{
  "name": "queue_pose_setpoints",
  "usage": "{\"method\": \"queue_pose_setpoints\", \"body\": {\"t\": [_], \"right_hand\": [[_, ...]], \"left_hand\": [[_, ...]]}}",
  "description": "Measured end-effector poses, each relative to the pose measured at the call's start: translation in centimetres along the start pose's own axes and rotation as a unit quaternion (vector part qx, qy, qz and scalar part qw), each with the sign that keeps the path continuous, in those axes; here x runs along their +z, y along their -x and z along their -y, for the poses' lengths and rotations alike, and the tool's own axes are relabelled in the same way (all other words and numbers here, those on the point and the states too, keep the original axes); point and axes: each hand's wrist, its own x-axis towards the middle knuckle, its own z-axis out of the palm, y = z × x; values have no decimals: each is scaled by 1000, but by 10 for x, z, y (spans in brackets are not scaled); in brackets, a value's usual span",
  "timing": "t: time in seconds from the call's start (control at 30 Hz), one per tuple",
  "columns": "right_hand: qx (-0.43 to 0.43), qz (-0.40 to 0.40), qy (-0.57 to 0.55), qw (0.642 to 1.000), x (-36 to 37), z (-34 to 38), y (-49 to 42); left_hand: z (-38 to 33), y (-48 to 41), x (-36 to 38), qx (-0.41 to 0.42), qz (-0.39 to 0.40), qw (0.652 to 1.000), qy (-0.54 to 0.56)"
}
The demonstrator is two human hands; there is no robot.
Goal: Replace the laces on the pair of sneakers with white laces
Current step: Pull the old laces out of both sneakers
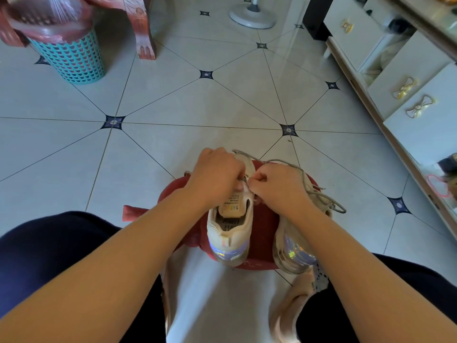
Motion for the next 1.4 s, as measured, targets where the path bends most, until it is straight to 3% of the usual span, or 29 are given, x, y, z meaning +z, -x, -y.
{"method": "queue_pose_setpoints", "body": {"t": [0.13,0.23,0.33,0.4,0.5,0.6,0.73,0.83,0.93,1.0,1.07,1.2,1.27,1.4], "right_hand": [[24,16,-43,999,-2,-2,1],[37,15,-1,999,-7,-7,0],[13,21,9,1000,-8,-5,3],[-6,30,25,999,-7,-3,5],[-12,39,32,999,-5,0,4],[-6,43,18,999,-5,3,5],[10,38,15,999,-5,4,5],[53,37,4,998,-10,-1,5],[58,37,15,998,-15,-5,4],[54,56,-1,997,-15,-5,6],[41,70,-3,997,-12,-2,8],[25,66,32,997,-8,1,4],[10,64,43,997,-7,3,5],[0,53,41,998,-7,3,6]], "left_hand": [[2,-4,-2,-46,-16,999,2],[21,-2,-8,-148,-15,986,-77],[43,5,-14,-227,-5,973,-51],[38,8,-15,-192,-10,981,-1],[13,8,-11,-76,-33,993,81],[-3,5,-2,12,-14,999,33],[-3,0,1,19,-6,1000,9],[7,-1,-5,-38,-15,999,-34],[40,5,-16,-191,-22,976,-99],[53,10,-19,-235,0,966,-106],[43,11,-18,-198,27,974,-106],[6,6,-7,-52,-9,999,11],[-4,4,0,8,0,1000,-1],[-4,-2,6,28,8,999,-23]]}}
